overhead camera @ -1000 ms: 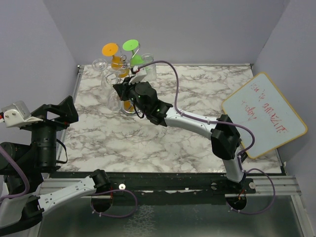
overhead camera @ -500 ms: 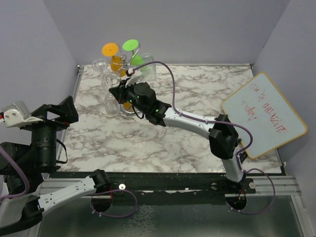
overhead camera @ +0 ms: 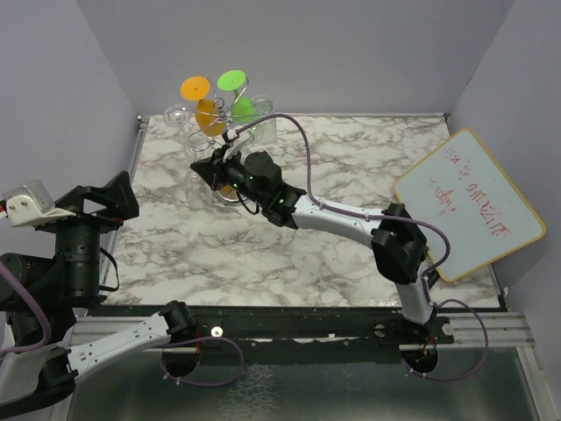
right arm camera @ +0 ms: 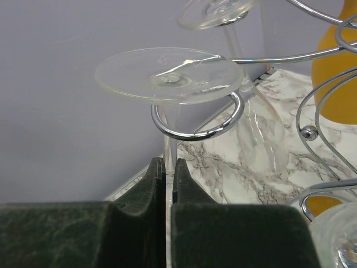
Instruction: Place the wine glass upside down on the wine glass rack
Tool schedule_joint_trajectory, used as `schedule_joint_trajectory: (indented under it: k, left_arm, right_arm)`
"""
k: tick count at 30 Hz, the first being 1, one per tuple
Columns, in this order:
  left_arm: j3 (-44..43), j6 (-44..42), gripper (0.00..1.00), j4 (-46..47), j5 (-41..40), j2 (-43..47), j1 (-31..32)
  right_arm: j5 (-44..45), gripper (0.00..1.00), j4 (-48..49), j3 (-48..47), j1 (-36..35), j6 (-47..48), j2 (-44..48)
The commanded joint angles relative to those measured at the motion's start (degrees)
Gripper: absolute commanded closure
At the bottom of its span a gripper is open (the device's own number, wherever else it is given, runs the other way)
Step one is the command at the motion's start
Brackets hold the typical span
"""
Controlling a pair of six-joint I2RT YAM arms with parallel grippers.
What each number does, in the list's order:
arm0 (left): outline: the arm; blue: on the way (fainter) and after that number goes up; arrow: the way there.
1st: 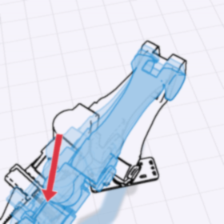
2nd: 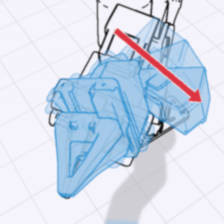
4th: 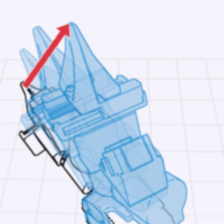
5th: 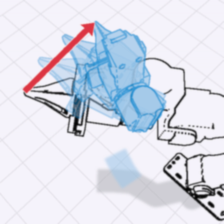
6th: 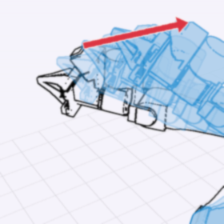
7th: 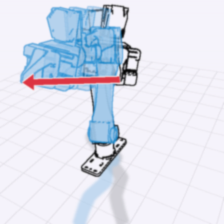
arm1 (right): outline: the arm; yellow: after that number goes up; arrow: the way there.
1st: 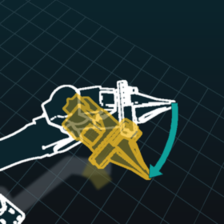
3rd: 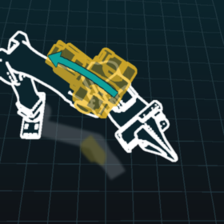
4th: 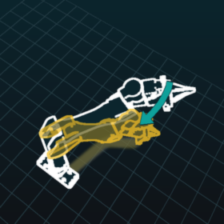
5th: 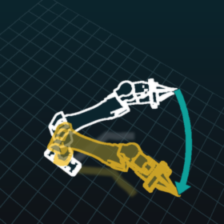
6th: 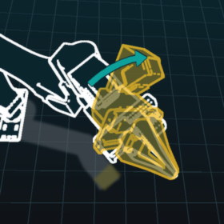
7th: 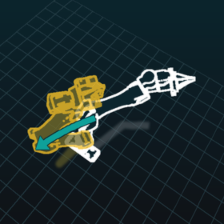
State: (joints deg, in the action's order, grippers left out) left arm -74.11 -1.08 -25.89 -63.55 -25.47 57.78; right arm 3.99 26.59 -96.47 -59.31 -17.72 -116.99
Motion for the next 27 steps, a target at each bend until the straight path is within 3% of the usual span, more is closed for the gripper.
schedule_joint_trajectory:
  k: [1,14,27]
  left_arm:
    - [0.45,0.23,0.02,-0.65,0.09,0.87,0.32]
    - [0.74,0.65,0.02,-0.79,0.35,0.67,0.4]
    - [0.89,0.91,0.02,-1.17,0.57,0.02,0.49]
  right_arm:
    - [-3.61,0.99,6.39,2.93,-0.46,2.21,3.64]
    - [4.4,0.99,7.61,6.38,-0.46,2.07,5.42]
    - [10.56,0.85,1.98,3.93,-0.46,1.76,4.04]
